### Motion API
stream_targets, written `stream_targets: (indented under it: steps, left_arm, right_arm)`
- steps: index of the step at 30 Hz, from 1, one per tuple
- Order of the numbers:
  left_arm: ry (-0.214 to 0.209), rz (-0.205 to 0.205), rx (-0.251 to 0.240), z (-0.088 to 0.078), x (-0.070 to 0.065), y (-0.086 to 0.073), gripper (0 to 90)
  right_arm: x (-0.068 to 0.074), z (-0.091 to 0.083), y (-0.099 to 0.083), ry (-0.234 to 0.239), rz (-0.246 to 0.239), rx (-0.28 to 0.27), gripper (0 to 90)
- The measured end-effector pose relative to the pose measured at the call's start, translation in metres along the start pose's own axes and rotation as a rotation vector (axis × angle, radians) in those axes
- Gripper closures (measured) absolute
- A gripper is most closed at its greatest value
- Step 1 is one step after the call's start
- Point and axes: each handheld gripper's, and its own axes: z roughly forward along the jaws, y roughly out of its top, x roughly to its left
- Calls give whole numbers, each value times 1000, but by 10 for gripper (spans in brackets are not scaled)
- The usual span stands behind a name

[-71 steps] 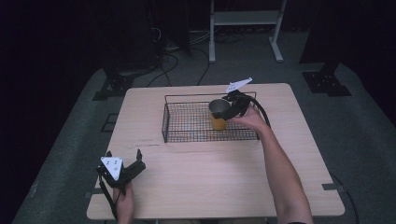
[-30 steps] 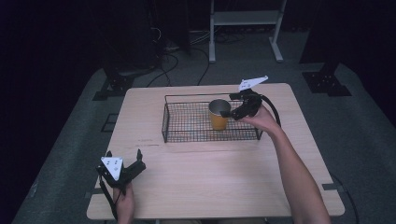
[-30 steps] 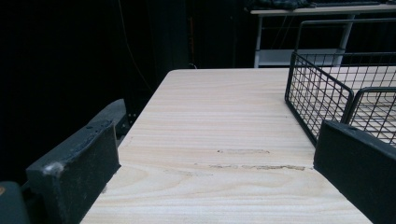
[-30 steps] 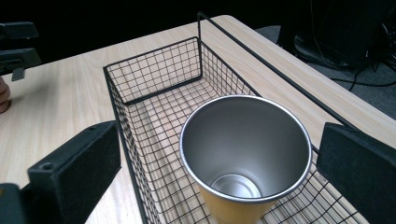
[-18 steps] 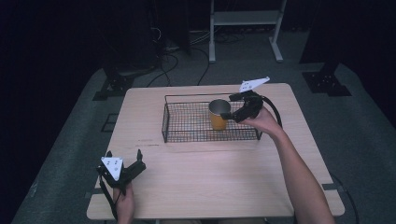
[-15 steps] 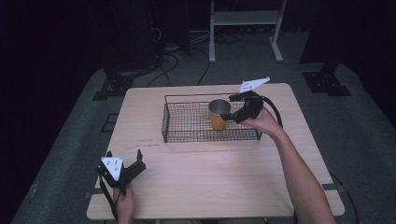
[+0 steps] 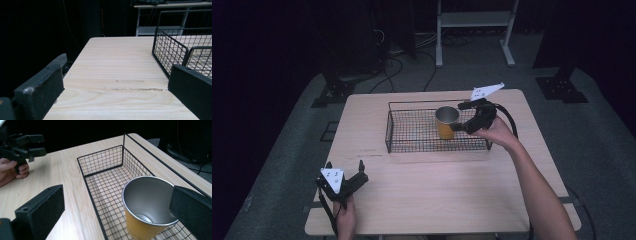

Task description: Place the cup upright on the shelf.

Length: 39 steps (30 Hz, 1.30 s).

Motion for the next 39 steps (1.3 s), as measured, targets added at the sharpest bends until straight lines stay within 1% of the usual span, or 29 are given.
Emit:
stream_targets:
  steps: [2,5,7,10,13,15,18,25,27,28,30,32,37,39]
  left_arm:
    - [0,0,0,0,0,0,0]
    - [0,2,0,0,0,0,0]
    - [0,2,0,0,0,0,0]
    - [0,2,0,0,0,0,0]
    - [0,1,1,0,0,0,0]
    - [0,1,1,0,0,0,0]
    - [1,2,1,0,0,0,0]
    - [0,2,0,0,0,0,0]
    - [0,2,0,0,0,0,0]
    - [0,2,1,0,0,0,0]
    - [0,2,1,0,0,0,0]
    - [-1,4,1,0,0,0,0]
    - [0,5,2,0,0,0,0]
    - [2,3,2,0,0,0,0]
  right_arm:
    - [2,-2,-2,-6,-5,-9,0]
    - [3,-6,-7,-5,4,-9,0]
    - [3,-9,-10,4,20,1,0]
    - [4,-14,-14,-9,16,-12,0]
    - [5,-18,-18,-11,26,-11,0]
    - [5,-22,-21,-3,39,-13,0]
    - [7,-25,-24,-8,37,-13,0]
    - [10,-27,-32,-3,40,-13,0]
    - [11,-27,-33,7,47,-3,0]
    - [11,-27,-33,9,47,-1,0]
    - [14,-28,-34,4,40,-13,0]
    - [15,-29,-36,7,41,-9,0]
    - [19,-29,-44,21,50,0,0]
    - [22,-30,-49,18,44,-10,0]
